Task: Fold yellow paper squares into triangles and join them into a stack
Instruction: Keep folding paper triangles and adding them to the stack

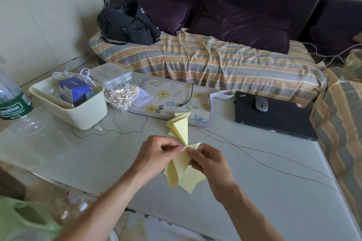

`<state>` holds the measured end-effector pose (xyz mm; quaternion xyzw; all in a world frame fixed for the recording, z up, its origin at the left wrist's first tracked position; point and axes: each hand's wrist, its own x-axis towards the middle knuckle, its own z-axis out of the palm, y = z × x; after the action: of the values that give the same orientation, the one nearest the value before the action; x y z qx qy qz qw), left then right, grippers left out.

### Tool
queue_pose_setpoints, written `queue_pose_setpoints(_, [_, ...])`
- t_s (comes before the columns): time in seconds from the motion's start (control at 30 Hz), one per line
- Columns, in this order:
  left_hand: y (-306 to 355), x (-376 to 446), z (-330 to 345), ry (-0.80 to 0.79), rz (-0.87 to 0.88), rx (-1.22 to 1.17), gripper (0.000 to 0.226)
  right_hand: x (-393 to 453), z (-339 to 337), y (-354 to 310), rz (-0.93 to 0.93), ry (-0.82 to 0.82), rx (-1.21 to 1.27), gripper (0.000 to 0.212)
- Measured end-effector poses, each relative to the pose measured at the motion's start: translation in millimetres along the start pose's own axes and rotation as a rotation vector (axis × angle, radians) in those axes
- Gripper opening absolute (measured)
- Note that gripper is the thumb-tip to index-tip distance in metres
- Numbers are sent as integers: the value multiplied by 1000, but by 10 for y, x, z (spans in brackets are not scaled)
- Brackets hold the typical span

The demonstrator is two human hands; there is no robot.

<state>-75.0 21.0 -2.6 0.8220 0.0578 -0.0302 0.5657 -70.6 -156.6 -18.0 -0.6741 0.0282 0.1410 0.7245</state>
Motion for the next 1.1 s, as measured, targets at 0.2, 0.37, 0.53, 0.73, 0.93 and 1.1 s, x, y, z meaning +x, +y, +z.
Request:
queue_pose_setpoints(0.2, [-7,4,0,-19,-24,0,5,28,-32,1,35,71,125,22])
queue_pose_setpoints(0.37, [19,-12,5,-30,-74,13,4,32,-27,10,-23,114,105,17])
queue_pose_setpoints(0.53, [8,-18,24,17,-72,-17,5,25,-19,31,33,48,131,17])
queue_pose_setpoints(0.73, [-6,-15,36,25,-79,26,6,50,-9,50,4,93,30,18])
queue_pose_setpoints(0.93, [-41,-15,33,29,-73,115,7,78,-25,92,34,103,71,21])
queue_pose_setpoints(1.1, [-45,2,22,81,-48,93,8,66,-8,91,76,46,87,17])
